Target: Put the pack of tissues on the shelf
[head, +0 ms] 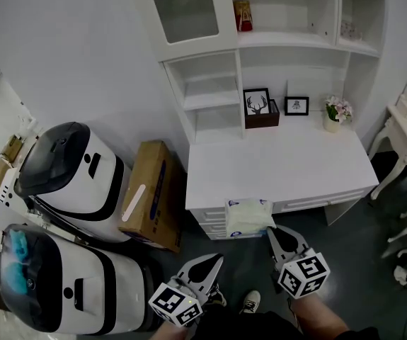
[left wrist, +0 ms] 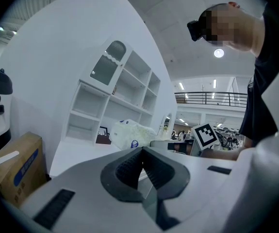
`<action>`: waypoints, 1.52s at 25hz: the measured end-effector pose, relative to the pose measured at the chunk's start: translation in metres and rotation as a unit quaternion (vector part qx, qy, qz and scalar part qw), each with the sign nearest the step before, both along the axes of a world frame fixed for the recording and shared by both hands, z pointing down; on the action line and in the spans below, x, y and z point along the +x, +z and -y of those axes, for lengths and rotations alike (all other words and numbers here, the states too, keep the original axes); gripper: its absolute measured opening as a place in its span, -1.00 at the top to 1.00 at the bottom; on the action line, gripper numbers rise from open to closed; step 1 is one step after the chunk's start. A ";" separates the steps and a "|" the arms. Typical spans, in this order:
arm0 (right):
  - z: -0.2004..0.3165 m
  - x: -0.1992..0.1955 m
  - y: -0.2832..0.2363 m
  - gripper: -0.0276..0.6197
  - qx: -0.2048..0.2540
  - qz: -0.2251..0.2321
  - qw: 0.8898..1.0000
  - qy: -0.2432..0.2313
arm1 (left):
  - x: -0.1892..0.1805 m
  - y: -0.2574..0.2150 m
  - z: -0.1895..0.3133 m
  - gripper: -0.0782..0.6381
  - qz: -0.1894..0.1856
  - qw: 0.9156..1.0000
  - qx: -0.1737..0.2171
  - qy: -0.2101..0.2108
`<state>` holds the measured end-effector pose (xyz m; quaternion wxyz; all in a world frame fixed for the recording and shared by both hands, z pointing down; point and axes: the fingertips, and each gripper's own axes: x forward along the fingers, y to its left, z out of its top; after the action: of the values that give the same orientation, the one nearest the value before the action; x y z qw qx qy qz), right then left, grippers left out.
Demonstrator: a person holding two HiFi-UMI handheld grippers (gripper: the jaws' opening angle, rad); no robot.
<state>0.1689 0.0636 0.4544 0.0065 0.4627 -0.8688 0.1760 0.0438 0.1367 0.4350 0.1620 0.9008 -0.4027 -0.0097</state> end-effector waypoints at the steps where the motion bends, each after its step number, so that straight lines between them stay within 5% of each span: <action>1: 0.001 -0.001 0.000 0.89 -0.001 0.000 1.000 0.001 | -0.002 0.000 0.001 0.77 -0.001 1.000 0.000 0.000; 38: 0.086 -0.074 0.004 0.89 -0.020 -0.003 0.999 0.048 | -0.086 0.004 0.092 0.77 -0.017 0.999 -0.017 0.034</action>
<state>0.0945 -0.0226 0.4583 0.0095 0.5042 -0.8418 0.1924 -0.0418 0.0449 0.4393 0.1840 0.9110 -0.3688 -0.0128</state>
